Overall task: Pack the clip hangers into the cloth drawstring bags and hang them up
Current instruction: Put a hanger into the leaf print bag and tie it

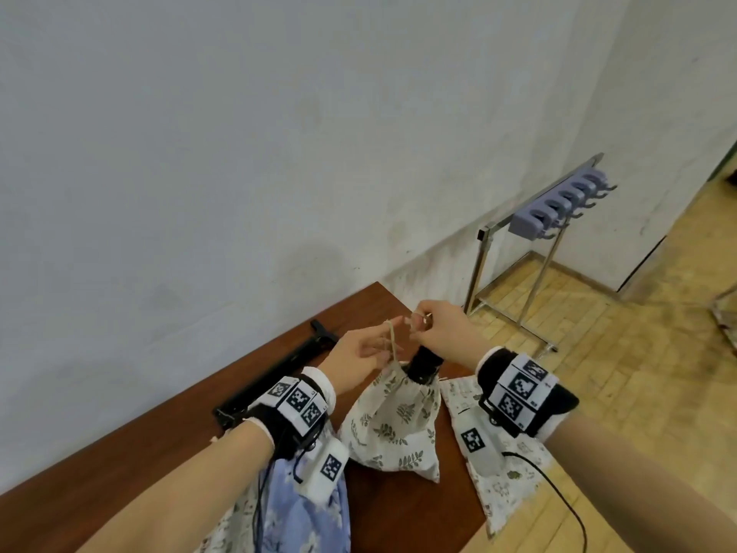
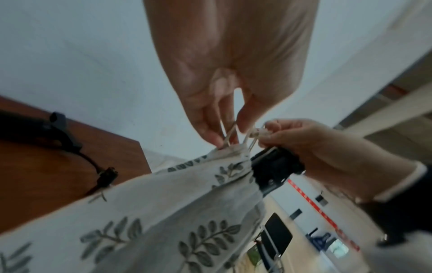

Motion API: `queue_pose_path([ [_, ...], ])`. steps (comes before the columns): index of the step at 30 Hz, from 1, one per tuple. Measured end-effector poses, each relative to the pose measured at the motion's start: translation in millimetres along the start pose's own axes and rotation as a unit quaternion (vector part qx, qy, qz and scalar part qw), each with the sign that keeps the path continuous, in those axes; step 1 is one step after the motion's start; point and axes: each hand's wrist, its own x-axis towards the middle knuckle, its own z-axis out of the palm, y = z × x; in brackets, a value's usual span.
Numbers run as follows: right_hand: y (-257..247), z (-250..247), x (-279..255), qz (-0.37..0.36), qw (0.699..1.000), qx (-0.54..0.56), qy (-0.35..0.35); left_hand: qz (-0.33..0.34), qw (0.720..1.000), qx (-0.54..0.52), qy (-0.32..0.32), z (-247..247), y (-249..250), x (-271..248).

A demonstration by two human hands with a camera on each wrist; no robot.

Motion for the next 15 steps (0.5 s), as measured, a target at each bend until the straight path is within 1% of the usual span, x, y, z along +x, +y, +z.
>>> queue_pose_path([
  [2,0,3,0,0.004,1.0,-0.01,-0.02,0.027,0.998,-0.004,0.05,4,-2,-2],
  [4,-2,8,-1,0.026,0.998,-0.047,-0.04,0.048,0.993,-0.062,0.09,9,1,-5],
  [6,-2,13,-4,0.022,0.993,-0.11,-0.031,0.068,0.986,-0.08,0.132,8,2,-5],
  [7,-2,13,-5,0.008,0.989,-0.143,-0.025,0.075,0.985,-0.074,0.138,6,3,-5],
  [9,-4,14,-5,-0.032,0.985,-0.167,-0.021,0.069,0.988,-0.067,0.12,0,5,-5],
  [12,-12,16,-6,-0.097,0.982,-0.158,-0.032,0.041,0.995,-0.039,0.082,-9,14,-4],
  [15,-14,22,-5,-0.116,0.968,-0.213,-0.058,0.031,0.998,0.036,0.031,-15,21,-3],
])
